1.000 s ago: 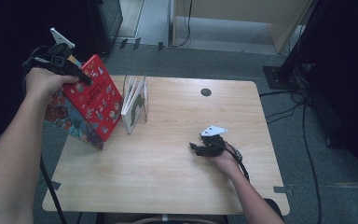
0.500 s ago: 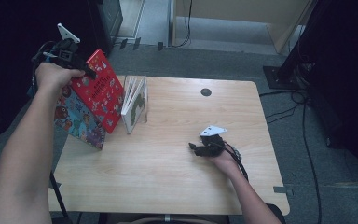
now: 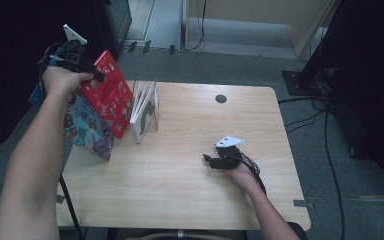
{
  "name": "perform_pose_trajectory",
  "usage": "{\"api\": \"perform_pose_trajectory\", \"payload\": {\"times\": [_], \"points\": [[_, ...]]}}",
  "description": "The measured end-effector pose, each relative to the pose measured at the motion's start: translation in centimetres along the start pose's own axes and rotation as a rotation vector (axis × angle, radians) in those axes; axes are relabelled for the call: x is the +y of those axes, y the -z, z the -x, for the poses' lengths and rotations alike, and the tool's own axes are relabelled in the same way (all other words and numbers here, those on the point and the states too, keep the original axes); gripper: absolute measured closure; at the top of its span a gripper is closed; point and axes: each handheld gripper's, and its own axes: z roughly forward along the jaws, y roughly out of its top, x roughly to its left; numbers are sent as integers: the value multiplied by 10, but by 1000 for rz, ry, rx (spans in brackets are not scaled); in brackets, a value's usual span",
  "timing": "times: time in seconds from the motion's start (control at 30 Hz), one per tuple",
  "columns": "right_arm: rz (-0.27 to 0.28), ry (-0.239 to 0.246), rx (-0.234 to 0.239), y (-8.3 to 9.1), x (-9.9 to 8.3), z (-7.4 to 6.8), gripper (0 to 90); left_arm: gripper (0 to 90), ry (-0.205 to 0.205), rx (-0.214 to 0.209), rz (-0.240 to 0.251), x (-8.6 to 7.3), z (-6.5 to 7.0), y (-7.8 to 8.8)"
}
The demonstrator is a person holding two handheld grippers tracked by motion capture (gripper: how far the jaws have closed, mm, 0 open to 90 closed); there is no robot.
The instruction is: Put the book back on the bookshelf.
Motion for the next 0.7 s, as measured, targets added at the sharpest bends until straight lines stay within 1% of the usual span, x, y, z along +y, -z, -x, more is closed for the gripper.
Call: {"api": "perform_pose_trajectory", "payload": {"times": [0.03,0.07,0.13,0.23,0.33,0.47,0.53,0.6,0.67,0.7], "points": [[-1,2,0,0,0,0,337,789,-3,7,-3,2,2,-4],[-1,2,0,0,0,0,337,788,-3,7,-3,2,2,-4],[-1,2,0,0,0,0,337,785,-9,6,-17,3,2,-11],[-1,2,1,0,0,0,337,781,-12,7,-23,3,2,-15],[0,4,3,0,0,0,337,781,-10,6,-17,3,-1,-15],[0,4,3,0,0,0,337,777,-2,-5,-40,0,-4,-15],[0,4,2,0,0,0,337,770,-10,-12,-61,-2,-4,-15],[0,5,2,0,0,0,337,763,-7,-15,-62,-2,-5,-15],[0,5,0,1,0,0,337,755,-2,-30,-71,-2,-5,-15],[0,5,0,1,0,0,337,752,-3,-28,-73,-2,-4,-16]]}}
